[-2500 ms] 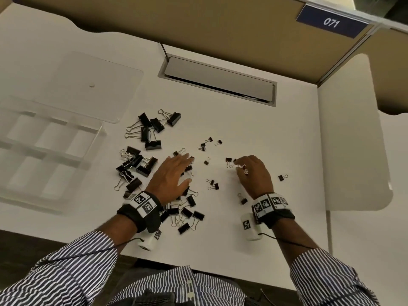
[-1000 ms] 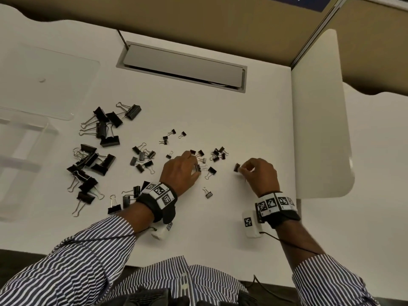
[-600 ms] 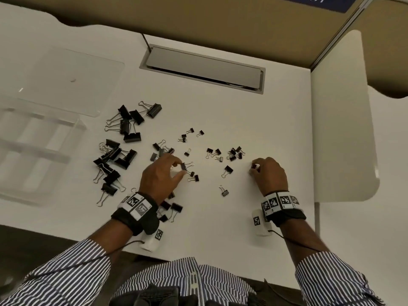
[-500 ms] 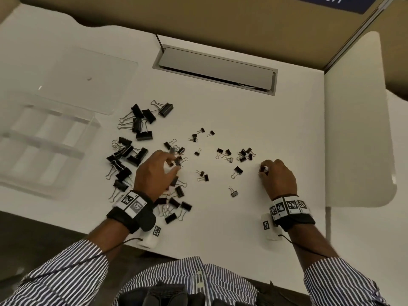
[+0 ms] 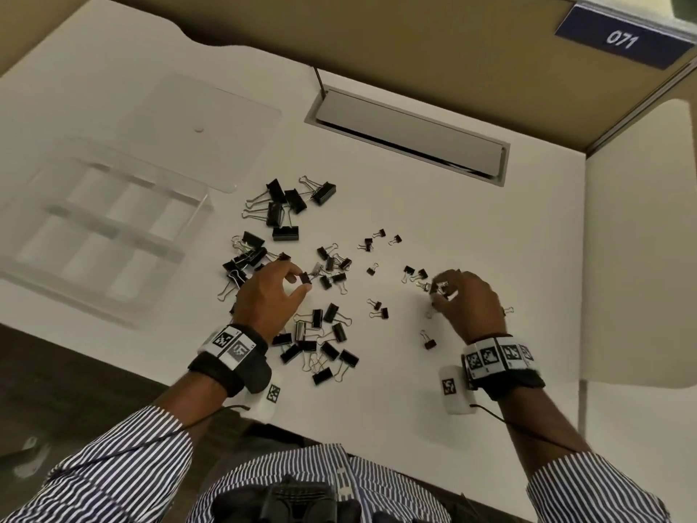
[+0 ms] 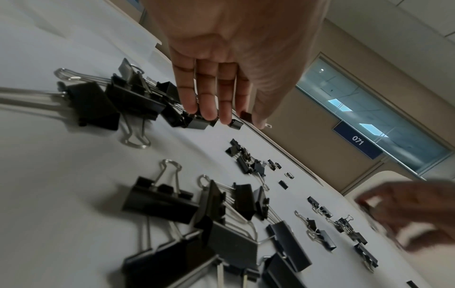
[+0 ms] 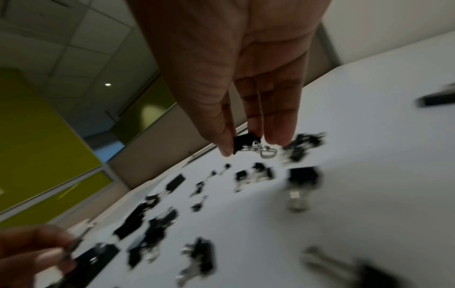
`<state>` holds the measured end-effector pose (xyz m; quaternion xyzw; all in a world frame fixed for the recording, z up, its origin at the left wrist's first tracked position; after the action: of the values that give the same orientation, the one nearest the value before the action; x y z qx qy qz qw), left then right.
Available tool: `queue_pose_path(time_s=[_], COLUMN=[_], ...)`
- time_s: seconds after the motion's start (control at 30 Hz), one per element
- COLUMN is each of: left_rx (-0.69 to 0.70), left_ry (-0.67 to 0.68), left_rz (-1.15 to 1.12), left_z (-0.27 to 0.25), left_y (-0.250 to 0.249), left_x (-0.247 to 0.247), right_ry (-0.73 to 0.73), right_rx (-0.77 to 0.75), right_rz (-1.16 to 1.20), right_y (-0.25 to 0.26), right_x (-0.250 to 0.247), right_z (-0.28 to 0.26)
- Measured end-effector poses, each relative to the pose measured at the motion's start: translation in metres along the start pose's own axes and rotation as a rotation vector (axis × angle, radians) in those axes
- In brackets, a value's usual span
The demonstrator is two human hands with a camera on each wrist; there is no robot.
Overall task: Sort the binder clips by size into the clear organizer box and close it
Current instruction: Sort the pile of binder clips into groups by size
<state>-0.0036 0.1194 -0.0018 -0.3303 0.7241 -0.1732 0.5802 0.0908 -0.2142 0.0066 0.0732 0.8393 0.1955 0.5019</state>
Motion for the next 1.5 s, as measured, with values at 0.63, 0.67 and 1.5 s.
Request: queue_pose_path(time_s=[0.63, 0.67, 1.5], left_rx=[0.085, 0.093, 0.577], left_ry=[0.081, 0.094, 0.419], left_rz=[0.025, 0.031, 0.383], left_z=[-0.013, -0.011, -0.003], left_y=[0.013, 0.011, -0.176], left_x=[-0.001, 0.002, 0.189], right_ry=[0.114, 0.077, -0.222], right_rx=[-0.269, -0.276, 0.156], right_rz=[-0.127, -0.106, 0.216], right_y=[0.166, 0.16, -0.089], right_x=[0.075, 0.067, 0.004], right_z=[0.08, 0.076, -0.05])
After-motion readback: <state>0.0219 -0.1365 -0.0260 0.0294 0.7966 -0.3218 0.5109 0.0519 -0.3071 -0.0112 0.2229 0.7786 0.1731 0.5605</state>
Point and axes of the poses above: each hand's wrist, its own z-axis towards the middle knuckle, its own x-axis out of the palm, y = z × x, the point moved 9 cm from there along z, towards the middle knuckle, and after that the axes turned 15 degrees about y, right-handed, at the moved point
